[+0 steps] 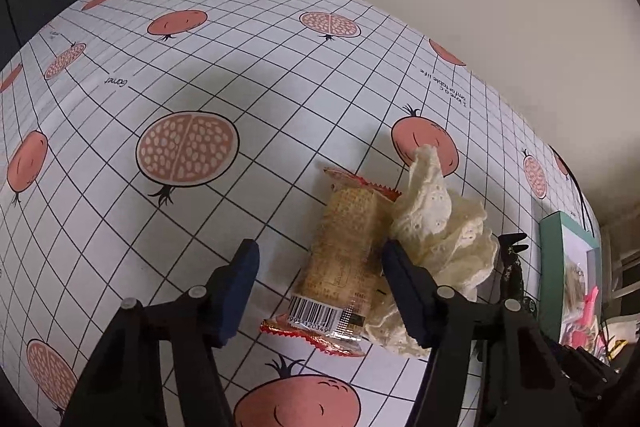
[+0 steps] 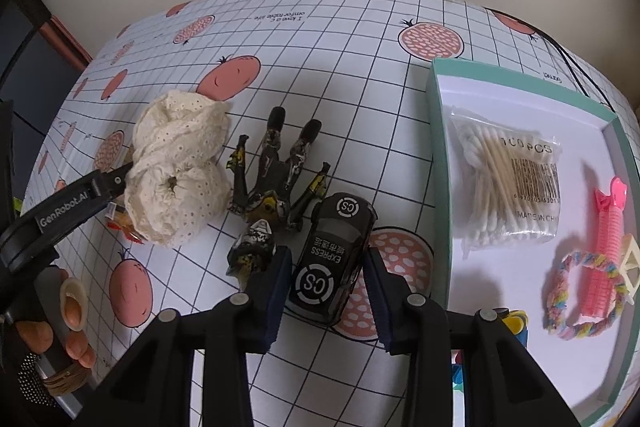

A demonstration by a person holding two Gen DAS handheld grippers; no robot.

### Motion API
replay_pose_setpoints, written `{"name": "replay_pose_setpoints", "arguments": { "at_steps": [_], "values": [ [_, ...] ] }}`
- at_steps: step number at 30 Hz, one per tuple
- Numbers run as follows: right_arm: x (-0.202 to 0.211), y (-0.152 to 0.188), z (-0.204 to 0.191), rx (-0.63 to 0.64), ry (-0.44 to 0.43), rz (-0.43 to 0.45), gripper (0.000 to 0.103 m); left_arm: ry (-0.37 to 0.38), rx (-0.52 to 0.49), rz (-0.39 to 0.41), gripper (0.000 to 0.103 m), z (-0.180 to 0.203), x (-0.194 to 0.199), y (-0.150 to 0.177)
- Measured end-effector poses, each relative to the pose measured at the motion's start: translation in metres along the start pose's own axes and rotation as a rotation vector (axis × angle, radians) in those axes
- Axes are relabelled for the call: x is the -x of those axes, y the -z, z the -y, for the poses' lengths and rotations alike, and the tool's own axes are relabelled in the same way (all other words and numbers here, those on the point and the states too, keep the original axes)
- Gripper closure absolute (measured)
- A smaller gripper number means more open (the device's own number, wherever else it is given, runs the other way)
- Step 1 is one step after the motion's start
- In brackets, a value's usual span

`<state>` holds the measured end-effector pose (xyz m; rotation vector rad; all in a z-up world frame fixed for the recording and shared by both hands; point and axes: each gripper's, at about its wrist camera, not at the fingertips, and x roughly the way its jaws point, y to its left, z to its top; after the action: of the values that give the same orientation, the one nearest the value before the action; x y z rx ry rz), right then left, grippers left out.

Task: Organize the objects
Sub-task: 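Grasp the wrapped biscuit packet with the left tool while the right tool grasps the black toy car, then carry the biscuit packet and black toy car into the tray and release both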

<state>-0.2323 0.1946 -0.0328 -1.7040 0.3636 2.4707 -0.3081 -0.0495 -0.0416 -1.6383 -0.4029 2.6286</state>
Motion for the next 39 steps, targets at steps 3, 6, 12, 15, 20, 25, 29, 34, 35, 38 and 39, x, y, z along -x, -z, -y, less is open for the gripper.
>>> {"name": "replay_pose_setpoints", "arguments": {
  "at_steps": [3, 6, 12, 15, 20, 25, 29, 34, 35, 38, 39],
  "values": [
    [0.000, 0.000, 0.000, 0.003, -0.004, 0.002, 0.064, -0.014, -0.018, 0.005, 0.038, 0.003, -0.001, 0.001],
    [-0.001, 0.000, 0.001, 0.007, -0.006, 0.002, 0.064, -0.026, -0.014, 0.004, 0.049, 0.001, 0.000, 0.000],
    [0.000, 0.001, -0.001, 0.024, -0.001, -0.001, 0.067, -0.042, 0.008, 0.006, 0.067, -0.005, 0.001, 0.000],
    [0.001, 0.001, -0.001, 0.028, -0.002, -0.003, 0.068, -0.054, 0.016, 0.008, 0.067, -0.007, 0.002, 0.000],
    [0.006, 0.000, 0.000, 0.030, -0.010, 0.004, 0.070, -0.066, 0.039, 0.001, 0.067, -0.013, 0.004, -0.002],
    [0.014, -0.003, 0.000, 0.037, -0.016, 0.020, 0.070, -0.074, 0.073, -0.005, 0.067, -0.021, 0.007, -0.004],
    [0.023, -0.005, 0.001, 0.037, -0.023, 0.037, 0.070, -0.064, 0.096, 0.007, 0.067, -0.025, 0.015, -0.008],
    [0.038, -0.008, 0.003, 0.042, -0.037, 0.066, 0.070, -0.047, 0.098, 0.046, 0.067, -0.020, 0.033, -0.013],
    [0.042, -0.009, 0.004, 0.042, -0.040, 0.073, 0.070, -0.043, 0.099, 0.051, 0.067, -0.019, 0.036, -0.014],
    [0.049, -0.011, 0.008, 0.038, -0.044, 0.089, 0.070, -0.033, 0.096, 0.066, 0.067, -0.014, 0.043, -0.016],
    [0.052, -0.011, 0.010, 0.036, -0.042, 0.093, 0.070, -0.031, 0.094, 0.067, 0.067, -0.011, 0.045, -0.017]
  ]
}}
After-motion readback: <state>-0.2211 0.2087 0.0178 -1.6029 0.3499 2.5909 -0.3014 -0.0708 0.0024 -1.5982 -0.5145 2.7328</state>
